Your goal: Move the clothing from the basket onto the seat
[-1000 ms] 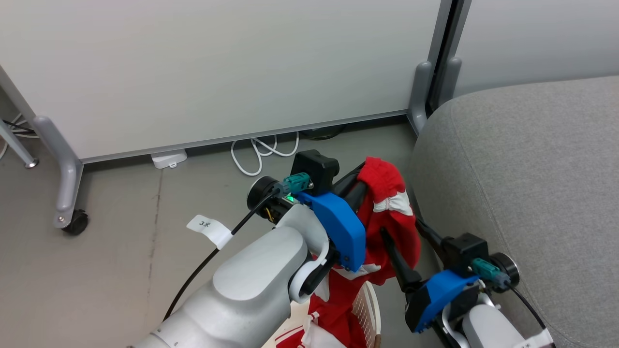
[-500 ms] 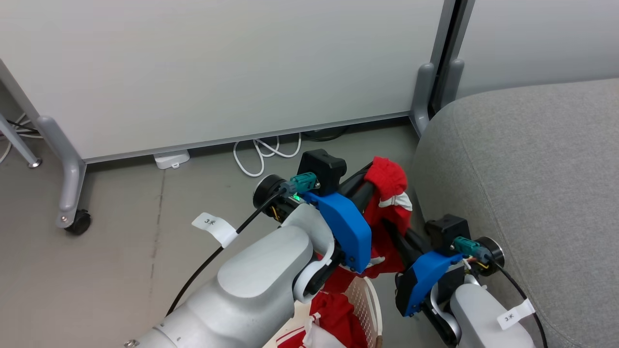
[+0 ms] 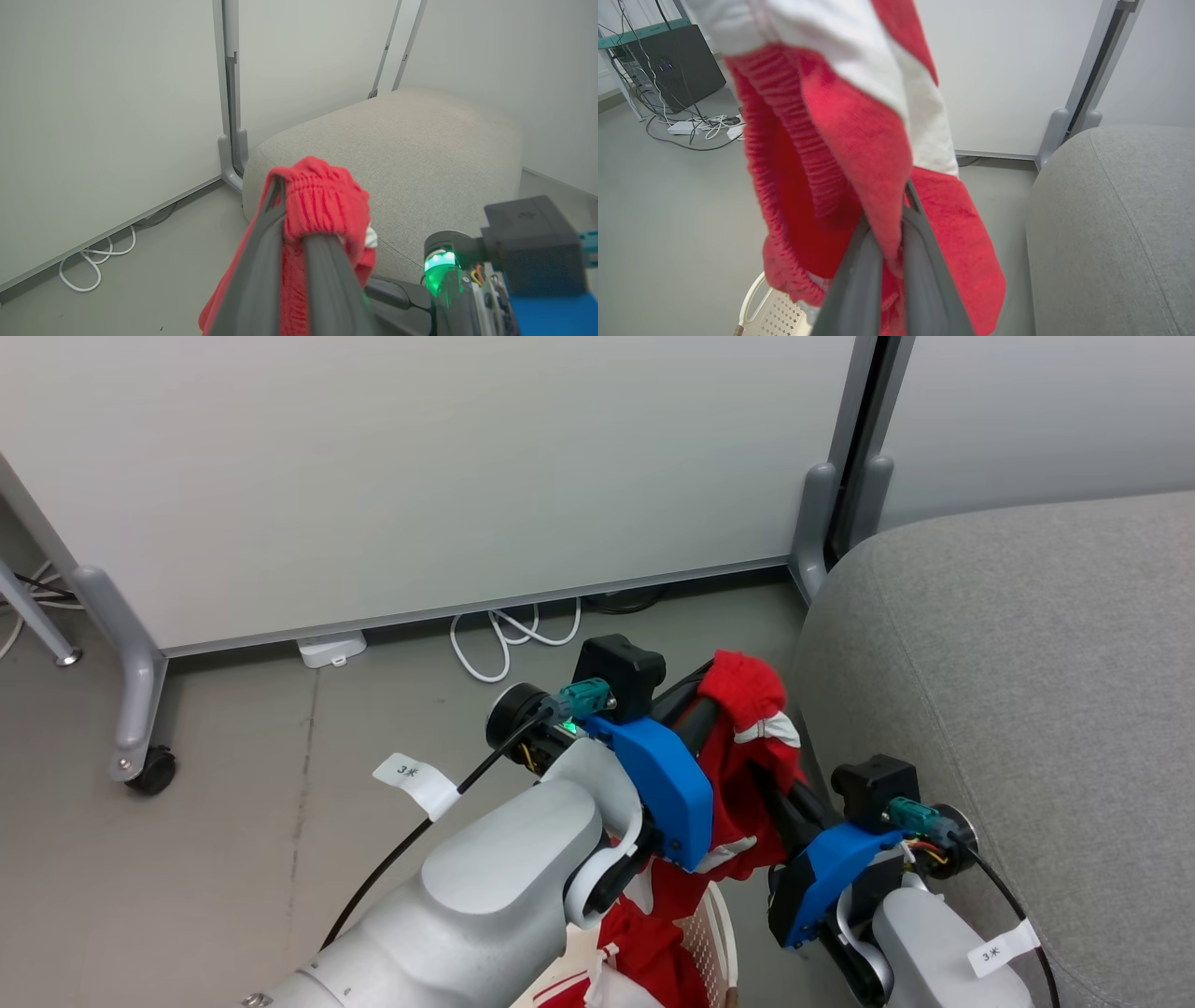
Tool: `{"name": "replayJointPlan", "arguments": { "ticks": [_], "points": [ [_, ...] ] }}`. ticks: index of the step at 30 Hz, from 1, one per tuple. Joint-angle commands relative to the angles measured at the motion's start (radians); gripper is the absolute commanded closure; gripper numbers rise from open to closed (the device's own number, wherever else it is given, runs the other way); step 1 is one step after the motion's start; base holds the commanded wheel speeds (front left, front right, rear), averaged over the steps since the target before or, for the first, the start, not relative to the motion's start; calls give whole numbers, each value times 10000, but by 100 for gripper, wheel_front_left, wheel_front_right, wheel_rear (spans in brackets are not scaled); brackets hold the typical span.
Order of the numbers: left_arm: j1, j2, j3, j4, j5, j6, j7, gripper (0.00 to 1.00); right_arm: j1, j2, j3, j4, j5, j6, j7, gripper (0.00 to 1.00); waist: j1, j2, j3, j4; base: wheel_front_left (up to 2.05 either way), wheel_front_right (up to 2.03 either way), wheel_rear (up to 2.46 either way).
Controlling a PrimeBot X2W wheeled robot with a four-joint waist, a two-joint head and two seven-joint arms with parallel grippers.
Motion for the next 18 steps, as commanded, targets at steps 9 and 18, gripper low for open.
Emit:
{"name": "replayJointPlan", "arguments": {
  "ticks": [9, 18],
  "points": [
    [92, 18, -144, 209, -12, -124, -535, 0, -112, -32, -161, 160, 30, 5, -138, 100, -1, 0, -136, 61, 0, 0, 0],
    [1024, 709, 414, -75, 370, -47, -1201, 0, 1, -32, -742, 21, -215, 5, -224, 100, -1, 0, -244, 40, 0, 0, 0]
  ]
}}
